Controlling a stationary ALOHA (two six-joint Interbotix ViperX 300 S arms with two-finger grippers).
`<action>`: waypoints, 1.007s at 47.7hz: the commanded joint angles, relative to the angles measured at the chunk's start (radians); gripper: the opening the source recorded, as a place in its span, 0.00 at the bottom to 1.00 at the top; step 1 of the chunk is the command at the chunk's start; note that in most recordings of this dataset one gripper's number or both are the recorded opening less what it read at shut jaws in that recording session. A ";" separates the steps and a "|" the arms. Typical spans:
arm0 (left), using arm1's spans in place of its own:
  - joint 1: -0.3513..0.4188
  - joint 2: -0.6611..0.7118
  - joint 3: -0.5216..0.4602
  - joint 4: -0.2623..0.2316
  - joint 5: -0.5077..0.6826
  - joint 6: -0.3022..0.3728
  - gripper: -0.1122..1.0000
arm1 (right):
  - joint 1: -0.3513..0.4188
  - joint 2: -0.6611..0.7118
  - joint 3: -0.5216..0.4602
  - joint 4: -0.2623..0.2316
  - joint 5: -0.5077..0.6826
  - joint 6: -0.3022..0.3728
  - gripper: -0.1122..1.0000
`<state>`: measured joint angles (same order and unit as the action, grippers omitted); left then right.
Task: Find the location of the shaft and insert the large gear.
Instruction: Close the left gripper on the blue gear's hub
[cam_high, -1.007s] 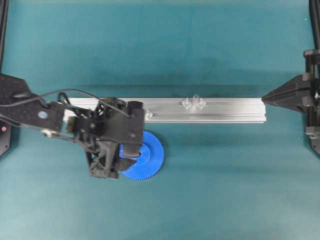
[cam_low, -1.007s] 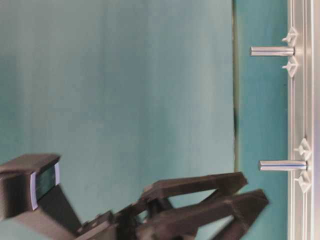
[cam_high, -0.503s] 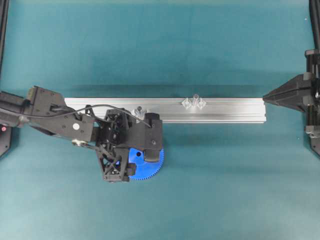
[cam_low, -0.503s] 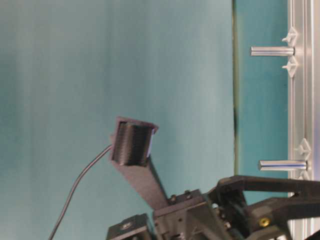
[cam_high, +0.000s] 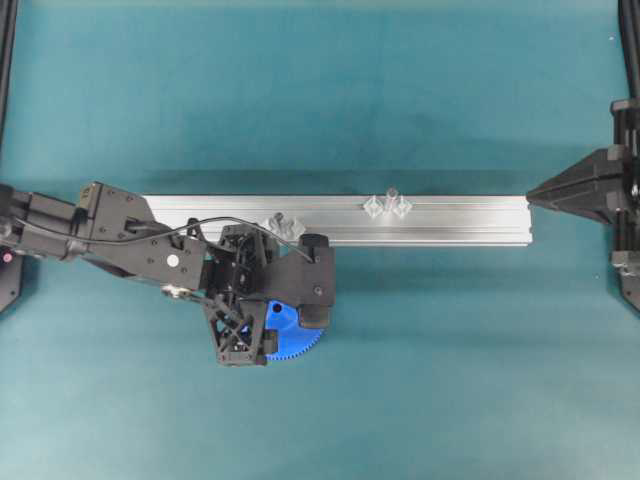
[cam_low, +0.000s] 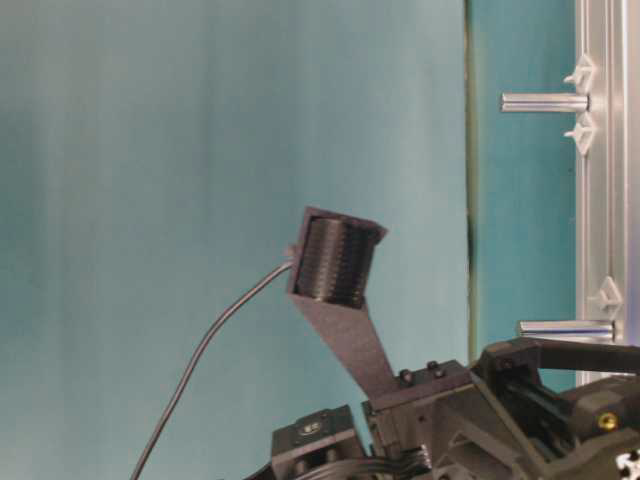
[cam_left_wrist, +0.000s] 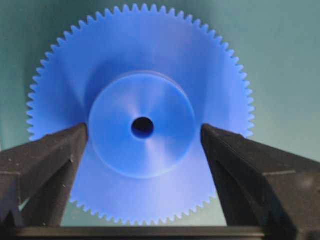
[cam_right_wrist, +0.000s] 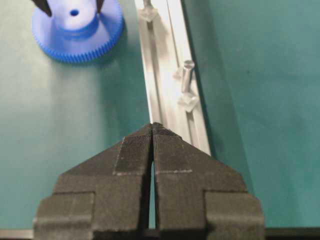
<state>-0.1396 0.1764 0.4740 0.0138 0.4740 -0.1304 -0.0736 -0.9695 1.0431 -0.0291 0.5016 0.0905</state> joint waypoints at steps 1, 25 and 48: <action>-0.003 -0.012 -0.018 0.003 -0.006 0.000 0.94 | -0.003 0.003 -0.008 0.002 -0.009 0.011 0.10; 0.003 0.006 -0.018 0.003 -0.026 -0.003 0.94 | -0.003 -0.003 -0.008 0.005 -0.011 0.012 0.10; 0.003 0.021 -0.021 0.003 -0.017 -0.003 0.94 | -0.003 -0.008 -0.005 0.005 -0.012 0.012 0.10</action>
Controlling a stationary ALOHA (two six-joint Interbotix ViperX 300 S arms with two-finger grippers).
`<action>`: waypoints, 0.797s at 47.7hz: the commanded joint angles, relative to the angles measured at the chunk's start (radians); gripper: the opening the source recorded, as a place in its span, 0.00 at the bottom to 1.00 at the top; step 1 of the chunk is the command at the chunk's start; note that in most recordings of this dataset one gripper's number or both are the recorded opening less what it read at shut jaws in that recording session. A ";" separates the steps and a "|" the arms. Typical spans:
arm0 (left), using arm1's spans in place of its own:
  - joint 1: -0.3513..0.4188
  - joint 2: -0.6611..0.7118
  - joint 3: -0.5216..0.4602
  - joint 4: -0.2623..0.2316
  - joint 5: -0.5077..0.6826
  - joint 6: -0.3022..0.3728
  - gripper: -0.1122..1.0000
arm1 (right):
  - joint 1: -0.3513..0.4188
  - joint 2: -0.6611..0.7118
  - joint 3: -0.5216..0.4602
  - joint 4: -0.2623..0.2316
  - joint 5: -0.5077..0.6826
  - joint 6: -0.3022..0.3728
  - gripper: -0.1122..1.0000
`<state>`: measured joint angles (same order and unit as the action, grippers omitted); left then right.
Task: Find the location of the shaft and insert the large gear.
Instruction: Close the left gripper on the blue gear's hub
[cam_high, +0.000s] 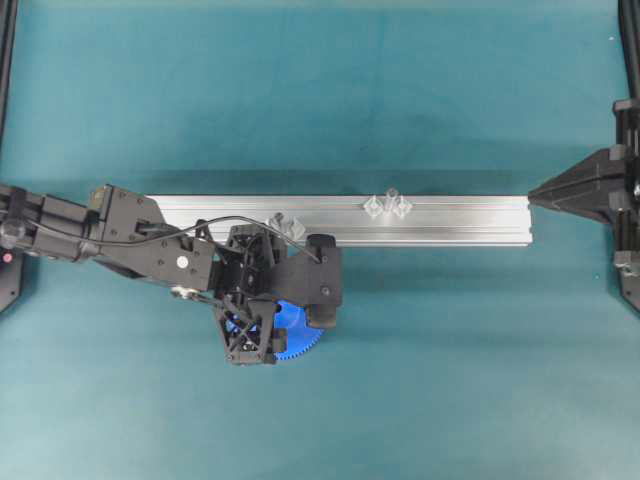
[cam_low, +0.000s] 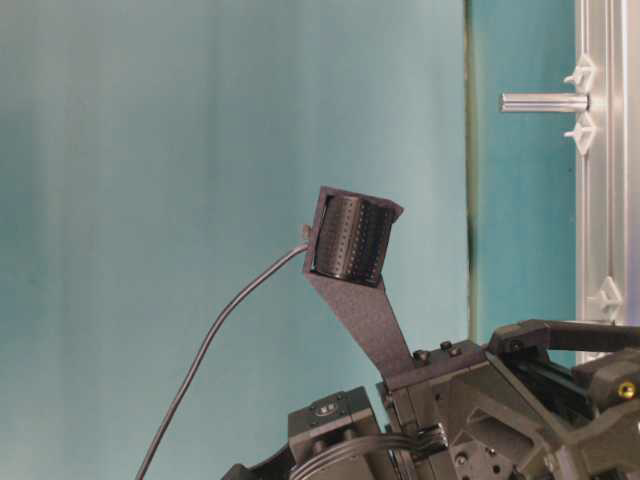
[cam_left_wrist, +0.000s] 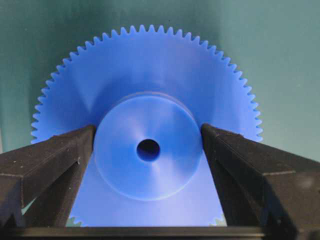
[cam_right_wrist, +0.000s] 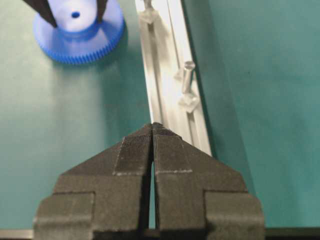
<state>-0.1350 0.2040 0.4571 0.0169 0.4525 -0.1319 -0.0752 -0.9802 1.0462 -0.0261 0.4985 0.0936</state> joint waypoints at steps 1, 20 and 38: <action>-0.002 -0.006 -0.005 0.000 0.005 -0.002 0.94 | -0.002 0.002 -0.006 0.002 -0.009 0.009 0.10; -0.002 -0.006 -0.008 0.000 0.057 0.005 0.94 | -0.002 -0.020 0.002 0.002 -0.009 0.011 0.10; -0.002 -0.012 -0.037 -0.002 0.080 0.015 0.73 | -0.002 -0.023 0.005 0.002 -0.009 0.011 0.10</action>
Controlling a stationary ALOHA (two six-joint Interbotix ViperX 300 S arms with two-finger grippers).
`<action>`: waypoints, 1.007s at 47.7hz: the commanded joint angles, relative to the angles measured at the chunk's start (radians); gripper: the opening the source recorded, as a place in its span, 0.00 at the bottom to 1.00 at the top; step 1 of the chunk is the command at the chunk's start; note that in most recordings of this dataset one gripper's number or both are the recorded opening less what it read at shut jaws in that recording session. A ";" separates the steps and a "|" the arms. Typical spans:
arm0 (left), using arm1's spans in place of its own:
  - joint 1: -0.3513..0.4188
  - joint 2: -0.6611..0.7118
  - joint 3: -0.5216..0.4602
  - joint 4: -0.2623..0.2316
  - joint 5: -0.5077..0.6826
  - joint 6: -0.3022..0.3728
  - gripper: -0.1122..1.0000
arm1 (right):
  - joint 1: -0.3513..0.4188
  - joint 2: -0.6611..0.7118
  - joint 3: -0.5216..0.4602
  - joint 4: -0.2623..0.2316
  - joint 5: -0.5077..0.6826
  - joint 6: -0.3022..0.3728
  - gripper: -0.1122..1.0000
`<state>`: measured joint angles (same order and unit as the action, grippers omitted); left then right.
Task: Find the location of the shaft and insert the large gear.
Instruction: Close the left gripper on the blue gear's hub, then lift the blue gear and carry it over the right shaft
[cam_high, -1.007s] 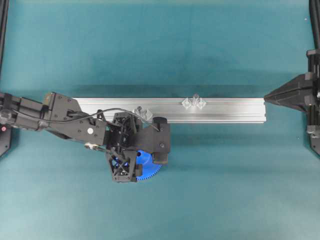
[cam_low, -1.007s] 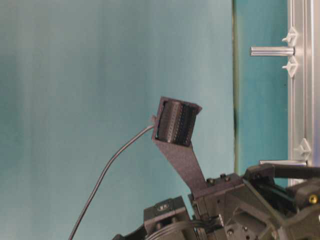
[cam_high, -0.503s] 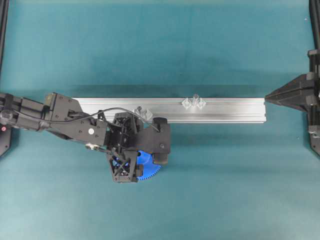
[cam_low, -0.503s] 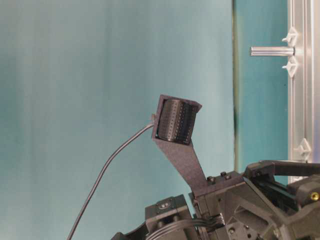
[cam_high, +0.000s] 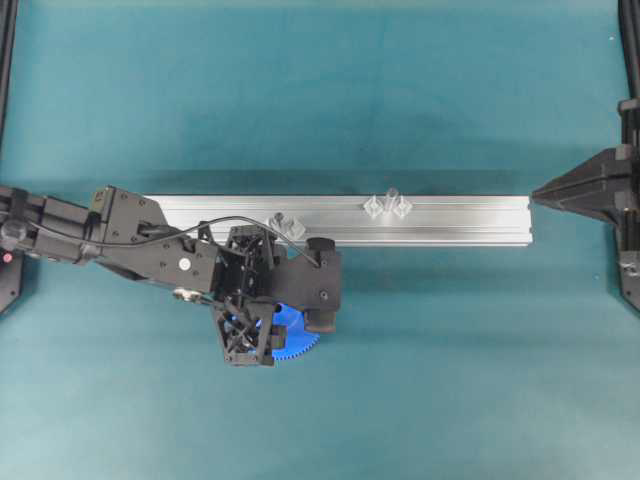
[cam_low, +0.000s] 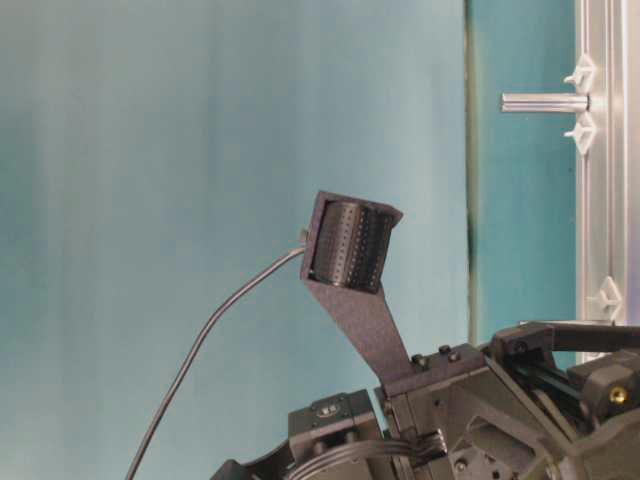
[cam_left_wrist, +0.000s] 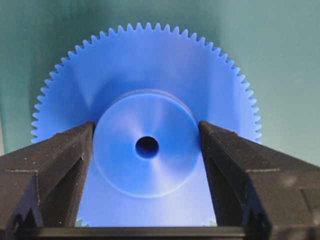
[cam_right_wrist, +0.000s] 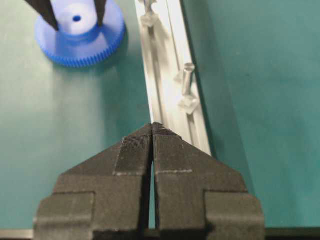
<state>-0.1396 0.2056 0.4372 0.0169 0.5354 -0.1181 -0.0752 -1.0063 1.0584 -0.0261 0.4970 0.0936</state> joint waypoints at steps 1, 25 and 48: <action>0.003 -0.014 -0.020 0.000 -0.003 0.002 0.73 | -0.002 0.003 -0.008 0.002 -0.008 0.011 0.10; 0.005 -0.083 -0.127 0.005 0.044 0.009 0.73 | -0.002 -0.031 0.005 0.002 -0.008 0.011 0.10; 0.097 -0.172 -0.339 0.006 0.239 0.238 0.73 | -0.002 -0.058 0.014 0.002 -0.008 0.011 0.10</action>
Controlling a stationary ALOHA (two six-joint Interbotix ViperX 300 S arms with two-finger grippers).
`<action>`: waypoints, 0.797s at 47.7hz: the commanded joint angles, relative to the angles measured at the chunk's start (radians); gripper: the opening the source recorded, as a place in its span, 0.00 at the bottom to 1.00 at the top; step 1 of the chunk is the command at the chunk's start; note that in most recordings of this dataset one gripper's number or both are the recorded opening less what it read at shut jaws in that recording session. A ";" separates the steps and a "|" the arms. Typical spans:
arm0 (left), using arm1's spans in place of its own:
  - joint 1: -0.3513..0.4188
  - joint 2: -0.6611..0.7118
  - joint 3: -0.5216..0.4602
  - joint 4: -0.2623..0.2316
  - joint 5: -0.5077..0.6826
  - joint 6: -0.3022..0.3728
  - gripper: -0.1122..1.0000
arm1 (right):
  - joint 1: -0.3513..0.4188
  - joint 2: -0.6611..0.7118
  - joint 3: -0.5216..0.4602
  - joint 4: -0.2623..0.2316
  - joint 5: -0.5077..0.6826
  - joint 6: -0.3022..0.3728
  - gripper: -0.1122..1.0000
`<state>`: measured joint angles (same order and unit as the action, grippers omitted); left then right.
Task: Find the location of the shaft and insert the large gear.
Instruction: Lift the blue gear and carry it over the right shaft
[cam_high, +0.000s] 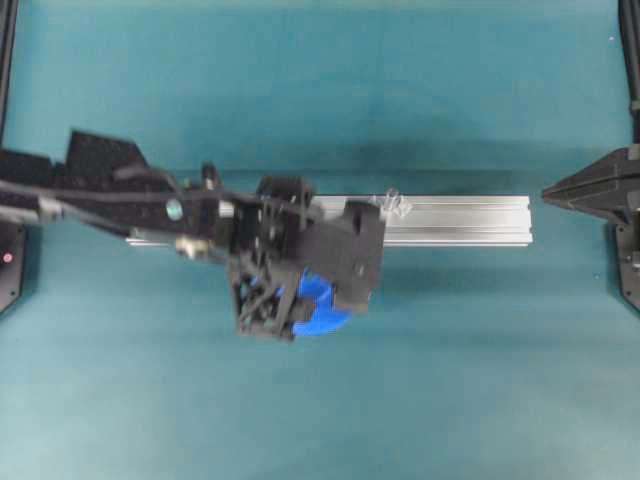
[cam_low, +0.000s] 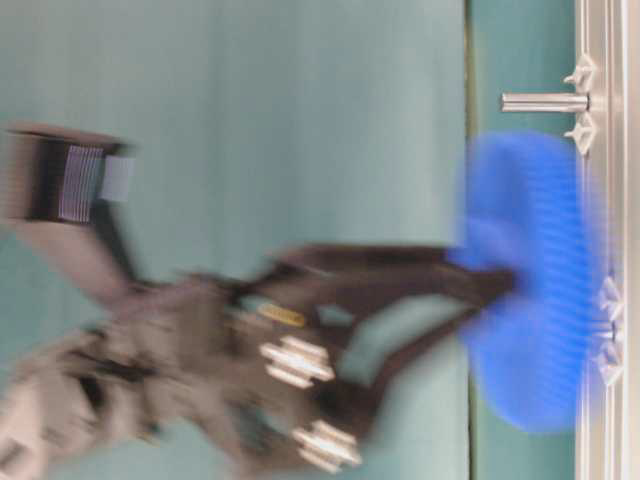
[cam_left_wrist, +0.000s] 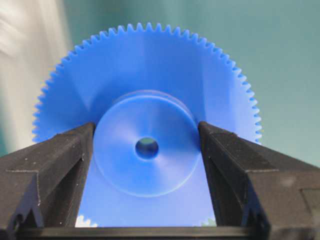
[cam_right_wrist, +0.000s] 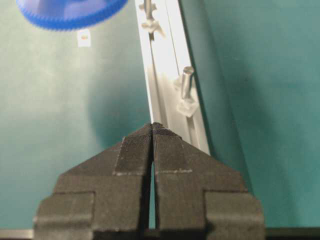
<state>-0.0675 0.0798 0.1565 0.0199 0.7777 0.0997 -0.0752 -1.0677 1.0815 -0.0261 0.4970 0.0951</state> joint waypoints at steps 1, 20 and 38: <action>0.029 -0.046 -0.064 0.003 -0.003 0.028 0.73 | -0.002 0.003 -0.009 0.002 -0.008 0.009 0.10; 0.124 0.015 -0.175 0.006 -0.011 0.199 0.73 | -0.002 -0.009 -0.009 0.002 -0.003 0.009 0.10; 0.155 0.153 -0.259 0.003 -0.084 0.238 0.73 | -0.002 -0.026 -0.003 0.002 0.000 0.009 0.10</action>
<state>0.0767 0.2347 -0.0583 0.0215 0.7056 0.3359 -0.0752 -1.0968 1.0861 -0.0261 0.5001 0.0951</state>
